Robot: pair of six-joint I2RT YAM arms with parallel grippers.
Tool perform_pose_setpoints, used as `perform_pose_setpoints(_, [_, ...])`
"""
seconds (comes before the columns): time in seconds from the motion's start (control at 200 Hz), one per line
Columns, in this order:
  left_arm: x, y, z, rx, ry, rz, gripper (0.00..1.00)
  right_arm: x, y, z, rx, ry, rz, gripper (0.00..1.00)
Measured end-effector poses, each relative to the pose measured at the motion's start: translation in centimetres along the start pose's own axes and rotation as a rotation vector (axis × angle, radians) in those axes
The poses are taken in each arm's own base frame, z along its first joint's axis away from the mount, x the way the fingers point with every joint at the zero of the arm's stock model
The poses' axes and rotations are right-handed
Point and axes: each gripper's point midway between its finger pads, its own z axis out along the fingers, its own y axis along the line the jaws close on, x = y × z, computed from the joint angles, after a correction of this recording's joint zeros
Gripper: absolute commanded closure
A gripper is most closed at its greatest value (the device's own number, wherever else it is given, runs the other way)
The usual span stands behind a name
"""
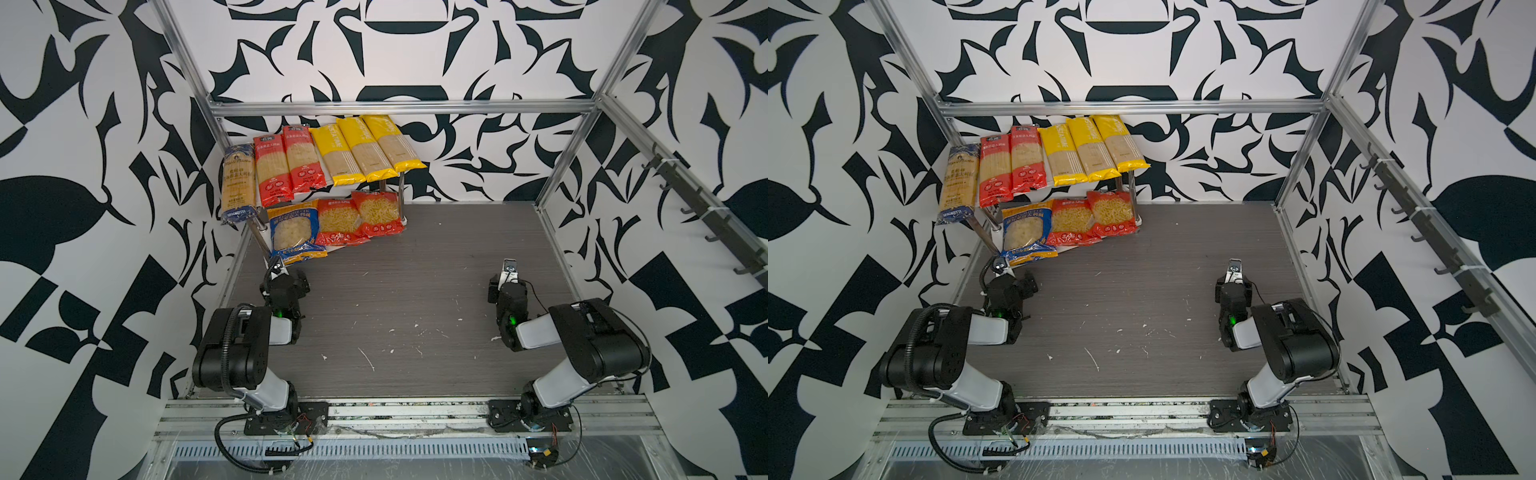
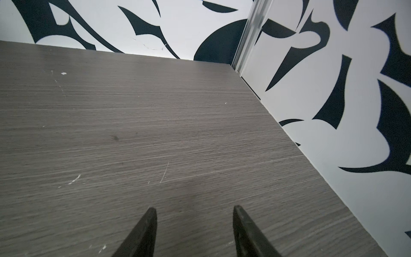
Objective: Arrange pasta packages on shelves
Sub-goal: Reset both arms
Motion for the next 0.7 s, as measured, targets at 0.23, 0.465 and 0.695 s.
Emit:
perform_pose_setpoints(0.23, [-0.10, -0.09, 0.05, 0.007, -0.001, -0.003, 0.01, -0.03, 0.12, 0.15, -0.003, 0.007, 0.010, 0.08])
perform_pose_setpoints(0.465, [-0.10, -0.15, 0.05, 0.010, -0.001, -0.003, 0.01, 0.27, 0.17, 0.15, -0.005, 0.019, -0.002, 0.00])
perform_pose_setpoints(0.695, [-0.10, -0.50, 0.00, 0.023, -0.002, 0.006, 0.01, 0.40, 0.17, 0.15, -0.005, 0.024, -0.005, 0.00])
